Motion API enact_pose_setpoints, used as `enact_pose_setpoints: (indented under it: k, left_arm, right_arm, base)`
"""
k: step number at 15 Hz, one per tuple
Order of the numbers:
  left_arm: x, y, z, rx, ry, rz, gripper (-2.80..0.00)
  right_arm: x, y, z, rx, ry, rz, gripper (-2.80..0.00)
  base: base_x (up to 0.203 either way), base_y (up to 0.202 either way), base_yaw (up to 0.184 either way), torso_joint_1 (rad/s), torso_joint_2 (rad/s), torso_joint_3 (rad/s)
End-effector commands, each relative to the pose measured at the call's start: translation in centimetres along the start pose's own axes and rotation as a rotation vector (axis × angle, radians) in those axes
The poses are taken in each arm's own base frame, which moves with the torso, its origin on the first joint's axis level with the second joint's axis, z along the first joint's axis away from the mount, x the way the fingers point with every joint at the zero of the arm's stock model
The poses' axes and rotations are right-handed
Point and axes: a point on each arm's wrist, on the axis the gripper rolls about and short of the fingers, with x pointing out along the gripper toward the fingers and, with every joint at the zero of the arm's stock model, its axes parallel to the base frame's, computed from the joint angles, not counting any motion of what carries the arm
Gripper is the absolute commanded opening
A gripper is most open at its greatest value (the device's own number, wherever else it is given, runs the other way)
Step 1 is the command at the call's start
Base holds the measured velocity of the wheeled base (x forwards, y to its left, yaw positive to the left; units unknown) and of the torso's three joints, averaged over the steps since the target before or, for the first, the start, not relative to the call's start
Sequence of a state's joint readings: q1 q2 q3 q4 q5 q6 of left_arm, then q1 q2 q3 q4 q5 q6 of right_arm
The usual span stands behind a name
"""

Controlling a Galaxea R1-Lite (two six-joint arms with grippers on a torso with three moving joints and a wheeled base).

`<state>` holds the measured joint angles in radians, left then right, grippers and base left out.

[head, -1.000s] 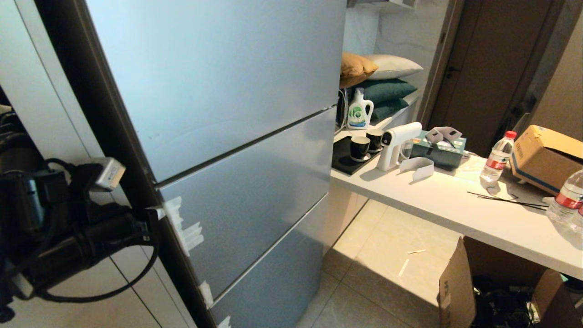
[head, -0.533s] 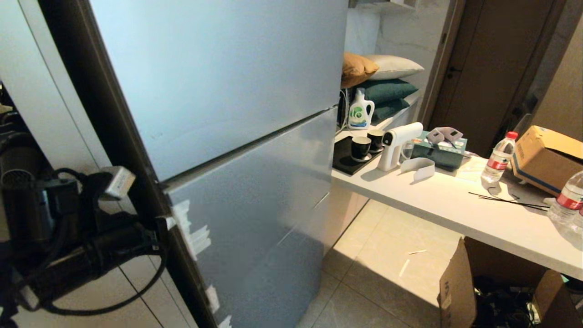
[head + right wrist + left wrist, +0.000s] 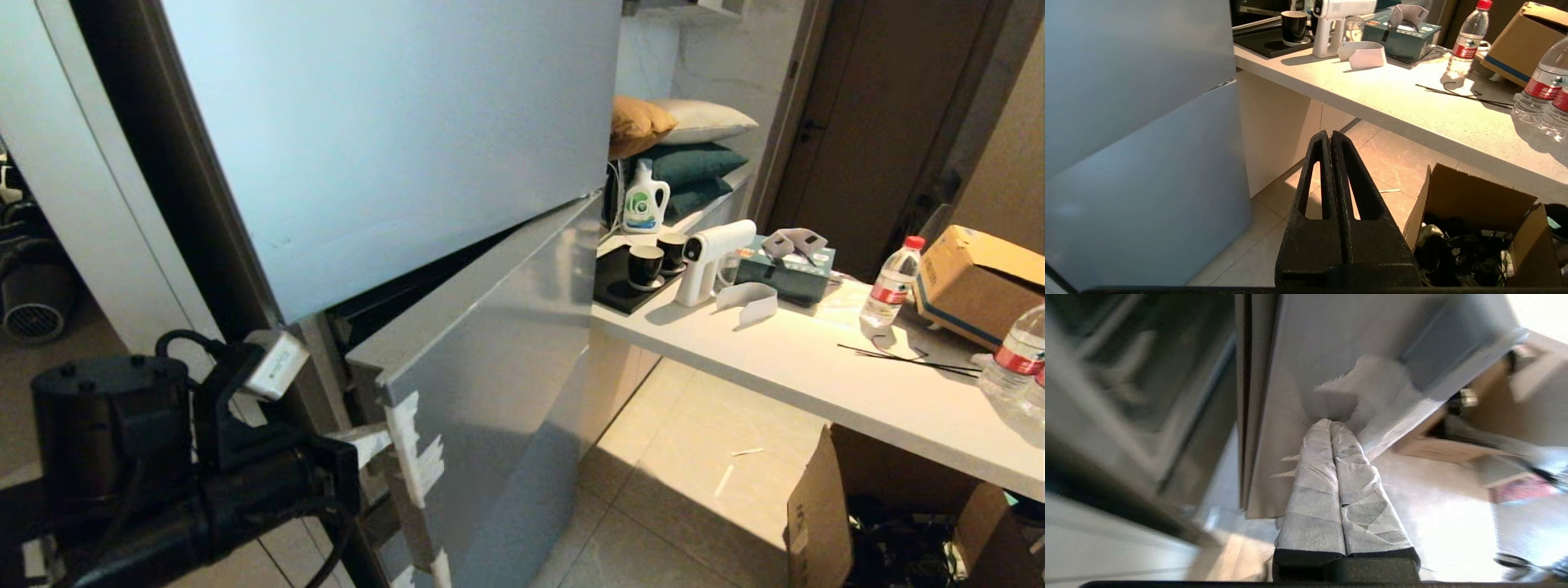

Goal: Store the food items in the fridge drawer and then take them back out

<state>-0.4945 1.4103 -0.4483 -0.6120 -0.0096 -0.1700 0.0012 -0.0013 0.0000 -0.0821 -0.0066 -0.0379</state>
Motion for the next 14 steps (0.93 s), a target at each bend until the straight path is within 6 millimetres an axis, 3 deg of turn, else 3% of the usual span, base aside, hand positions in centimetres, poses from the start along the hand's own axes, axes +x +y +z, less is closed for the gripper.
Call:
enact_pose_setpoints:
  k: [1,5,7,10,14]
  left_arm:
    - [-1.2,-2.6,0.2,0.007,-0.029,-0.124,-2.80]
    - [-4.2,-7.9,0.0,0.000,-0.036,-0.418,-2.80]
    - [-6.3,-9.5,-0.1,-0.053,-0.032,-0.546,-2.80]
    - [-6.0,-8.9,-0.5,-0.079,-0.055,-0.405,-2.80]
    - [-6.7,-5.8,0.6,-0.060,-0.224,-0.023,-2.80]
  right_arm:
    - [0.2,0.0,-0.9,-0.001,0.031,0.002,-2.80]
    - [0.2,0.0,-0.9,-0.001,0.030,0.001,-2.80]
    - [0.2,0.0,-0.9,-0.001,0.030,0.001,-2.80]
    - [0.2,0.0,-0.9,-0.001,0.030,0.000,-2.80]
    - [0.2,0.0,-0.9,-0.001,0.030,0.002,-2.80]
  base:
    - [0.000,0.000,0.000,0.000,0.00,0.000]
    - [0.000,0.000,0.000,0.000,0.00,0.000]
    - [0.000,0.000,0.000,0.000,0.00,0.000]
    - [0.000,0.000,0.000,0.000,0.00,0.000]
    - [0.000,0.000,0.000,0.000,0.00,0.000]
